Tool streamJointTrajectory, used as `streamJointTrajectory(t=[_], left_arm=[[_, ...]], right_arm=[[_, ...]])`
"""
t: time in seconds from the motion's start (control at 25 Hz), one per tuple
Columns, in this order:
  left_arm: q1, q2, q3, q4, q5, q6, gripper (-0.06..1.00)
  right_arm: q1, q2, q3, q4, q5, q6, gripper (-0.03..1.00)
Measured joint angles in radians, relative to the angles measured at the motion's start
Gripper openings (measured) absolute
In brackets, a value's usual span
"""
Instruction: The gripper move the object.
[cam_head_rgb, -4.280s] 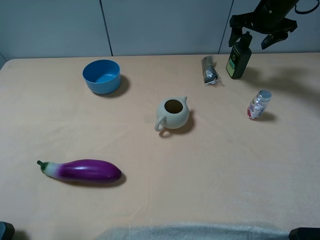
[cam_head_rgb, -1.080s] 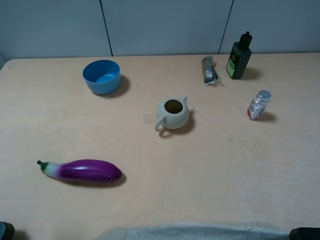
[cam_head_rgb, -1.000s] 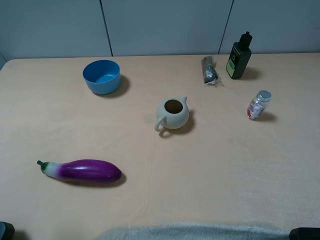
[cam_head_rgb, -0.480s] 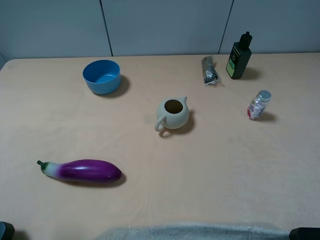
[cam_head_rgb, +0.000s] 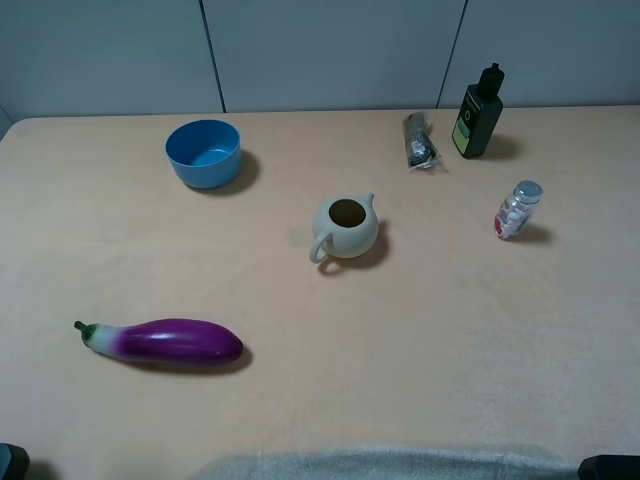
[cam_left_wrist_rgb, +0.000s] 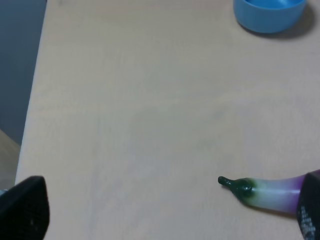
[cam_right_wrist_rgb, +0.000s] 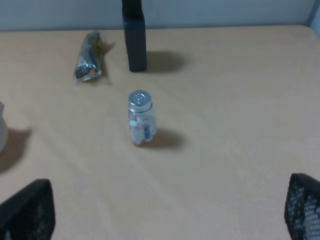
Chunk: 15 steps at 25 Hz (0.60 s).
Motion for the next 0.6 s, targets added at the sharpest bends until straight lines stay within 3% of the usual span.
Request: streamJointTrajectory(t=[0.6], left_arm=[[0.0,0.0,0.0,0.0,0.0,0.0,0.99]], right_arm=[[0.0,0.0,0.0,0.0,0.0,0.0,0.69]])
